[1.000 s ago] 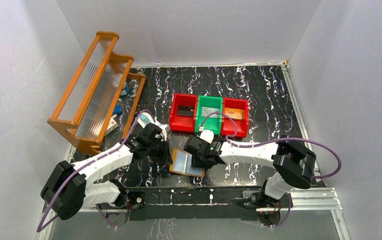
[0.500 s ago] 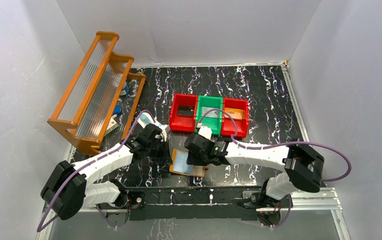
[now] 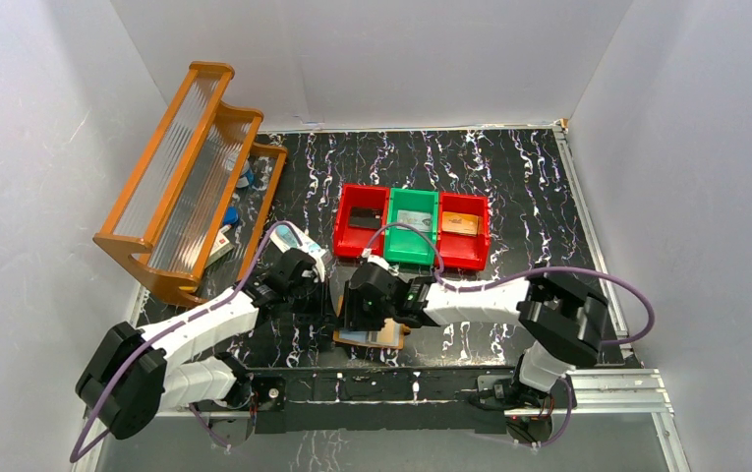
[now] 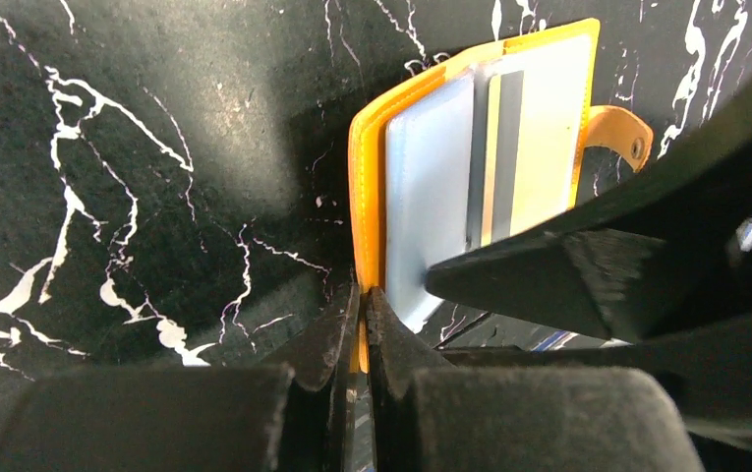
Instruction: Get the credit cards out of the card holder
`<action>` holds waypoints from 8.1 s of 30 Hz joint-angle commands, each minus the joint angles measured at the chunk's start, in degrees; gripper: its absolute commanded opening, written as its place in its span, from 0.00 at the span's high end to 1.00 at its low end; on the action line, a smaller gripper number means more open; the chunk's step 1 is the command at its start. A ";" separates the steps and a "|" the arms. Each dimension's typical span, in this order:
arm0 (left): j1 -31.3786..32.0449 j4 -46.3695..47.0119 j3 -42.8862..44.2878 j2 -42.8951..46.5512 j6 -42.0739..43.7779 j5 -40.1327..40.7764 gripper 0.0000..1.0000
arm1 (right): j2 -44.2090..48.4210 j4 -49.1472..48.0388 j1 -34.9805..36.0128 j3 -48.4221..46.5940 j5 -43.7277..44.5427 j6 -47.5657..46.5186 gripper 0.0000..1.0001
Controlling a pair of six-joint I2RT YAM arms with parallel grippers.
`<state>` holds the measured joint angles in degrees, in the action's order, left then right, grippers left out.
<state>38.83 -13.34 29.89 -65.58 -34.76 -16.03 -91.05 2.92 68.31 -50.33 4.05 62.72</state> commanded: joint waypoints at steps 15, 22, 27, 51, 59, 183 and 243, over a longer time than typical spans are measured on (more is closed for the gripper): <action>0.37 -5.98 0.07 14.18 -5.93 8.16 0.53 | 11.78 -1.85 -0.67 -0.10 -0.54 -5.40 0.48; 0.36 -6.96 2.89 16.67 -5.93 8.70 0.49 | 20.00 8.92 -0.73 5.32 13.73 -0.23 0.49; 0.37 -6.87 4.58 17.34 -5.44 7.10 0.46 | 18.67 4.59 -0.90 9.16 10.56 1.17 0.57; 0.33 9.31 4.87 6.11 -8.34 -7.50 0.47 | 21.97 4.06 -5.65 15.56 7.53 1.43 0.57; 0.45 12.14 3.02 4.26 -9.52 -7.19 0.48 | 19.85 -0.91 -7.06 16.86 1.95 1.97 0.61; 2.79 29.10 -9.78 -6.10 -13.76 -8.69 0.85 | 4.67 -0.12 -9.73 19.19 -0.69 5.13 0.88; 2.74 39.22 -11.13 -4.45 -14.31 -16.18 0.87 | 1.28 -1.50 -10.26 17.86 -3.25 4.44 0.76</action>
<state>40.56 15.03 18.28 -70.08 -47.16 -20.75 -85.01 -5.76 57.71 -33.69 -2.98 70.02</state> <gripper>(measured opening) 0.078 0.260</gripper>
